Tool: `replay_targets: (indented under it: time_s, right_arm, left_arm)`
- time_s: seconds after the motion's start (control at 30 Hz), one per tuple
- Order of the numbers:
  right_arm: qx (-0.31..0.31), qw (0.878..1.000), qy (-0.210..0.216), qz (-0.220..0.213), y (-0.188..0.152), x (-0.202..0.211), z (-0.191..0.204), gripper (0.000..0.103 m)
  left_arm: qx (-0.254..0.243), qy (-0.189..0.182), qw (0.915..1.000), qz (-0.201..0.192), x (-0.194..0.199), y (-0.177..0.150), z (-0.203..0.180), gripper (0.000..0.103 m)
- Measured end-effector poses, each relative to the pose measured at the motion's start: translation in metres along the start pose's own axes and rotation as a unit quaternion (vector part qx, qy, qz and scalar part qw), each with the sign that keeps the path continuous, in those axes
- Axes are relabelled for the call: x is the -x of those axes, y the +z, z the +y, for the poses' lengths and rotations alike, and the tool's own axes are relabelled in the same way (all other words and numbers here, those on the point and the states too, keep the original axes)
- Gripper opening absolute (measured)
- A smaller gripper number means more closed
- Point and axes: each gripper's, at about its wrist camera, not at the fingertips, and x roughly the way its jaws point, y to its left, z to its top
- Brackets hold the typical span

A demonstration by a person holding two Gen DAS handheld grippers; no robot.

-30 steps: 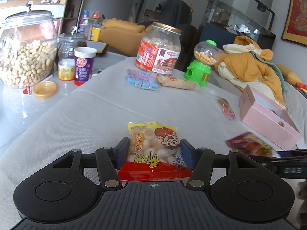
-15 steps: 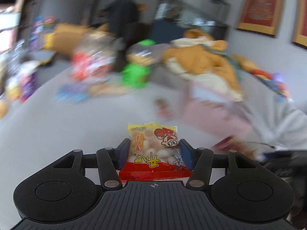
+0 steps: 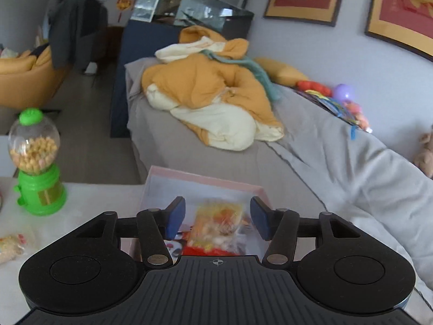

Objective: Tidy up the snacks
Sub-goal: 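Carry both bags into the pink box and open both tools to release them, then move the right tool over the yellow stick snack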

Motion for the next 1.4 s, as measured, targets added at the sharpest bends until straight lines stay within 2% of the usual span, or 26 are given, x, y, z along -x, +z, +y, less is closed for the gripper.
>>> replay_targets:
  time_s: [0.07,0.2,0.3,0.37,0.5,0.57,0.63,0.67,0.73,0.87,1.03,1.2,1.3,1.4]
  right_arm:
    - [-0.021,1.000,0.005,0.017,-0.003,-0.009,-0.008,0.071]
    - [-0.026,0.999,0.015,0.026,-0.001,-0.014,-0.011,0.071]
    - [-0.002,1.000,0.004,0.024,0.001,-0.016,-0.002,0.071]
    - [0.014,1.000,-0.006,0.004,0.011,-0.009,0.005,0.070]
    - [0.027,0.998,-0.015,-0.060,0.066,0.022,0.013,0.070]
    - [0.039,0.994,-0.042,-0.096,0.107,0.034,0.016,0.070]
    - [0.042,0.990,-0.069,-0.114,0.148,0.036,0.016,0.072]
    - [0.035,0.989,-0.078,-0.117,0.170,0.033,0.013,0.074]
    - [0.039,0.988,-0.088,-0.117,0.204,0.019,0.006,0.094]
    - [0.032,0.988,-0.122,-0.090,0.224,-0.013,-0.004,0.097]
    - [-0.006,0.994,-0.098,-0.056,0.209,-0.030,-0.009,0.097]
    - [0.029,0.994,-0.104,-0.021,0.199,-0.062,0.018,0.097]
    - [0.040,0.996,-0.076,0.019,0.187,-0.084,0.048,0.097]
    - [0.052,0.995,-0.047,0.067,0.180,-0.112,0.082,0.096]
  left_arm:
    - [-0.010,0.016,0.9998,0.002,0.000,-0.012,0.005,0.059]
    - [-0.046,0.084,0.9954,0.008,0.017,-0.041,0.019,0.059]
    - [-0.036,0.102,0.9941,0.000,0.038,-0.055,0.037,0.059]
    - [-0.017,0.112,0.9935,-0.011,0.053,-0.055,0.053,0.059]
    - [0.025,0.135,0.9901,-0.027,0.080,-0.047,0.082,0.059]
    - [0.038,0.138,0.9893,-0.029,0.090,-0.044,0.092,0.059]
    - [0.040,0.138,0.9892,-0.032,0.098,-0.042,0.096,0.059]
    - [0.039,0.138,0.9891,-0.033,0.103,-0.042,0.098,0.059]
    - [0.042,0.139,0.9889,-0.032,0.109,-0.044,0.104,0.059]
    - [0.055,0.151,0.9866,-0.024,0.116,-0.049,0.125,0.059]
    - [0.081,0.186,0.9786,-0.032,0.128,-0.063,0.161,0.059]
    - [0.127,0.216,0.9654,-0.071,0.143,-0.084,0.197,0.059]
    - [0.145,0.243,0.9553,-0.085,0.151,-0.093,0.218,0.059]
    - [0.162,0.250,0.9492,-0.102,0.163,-0.096,0.232,0.059]
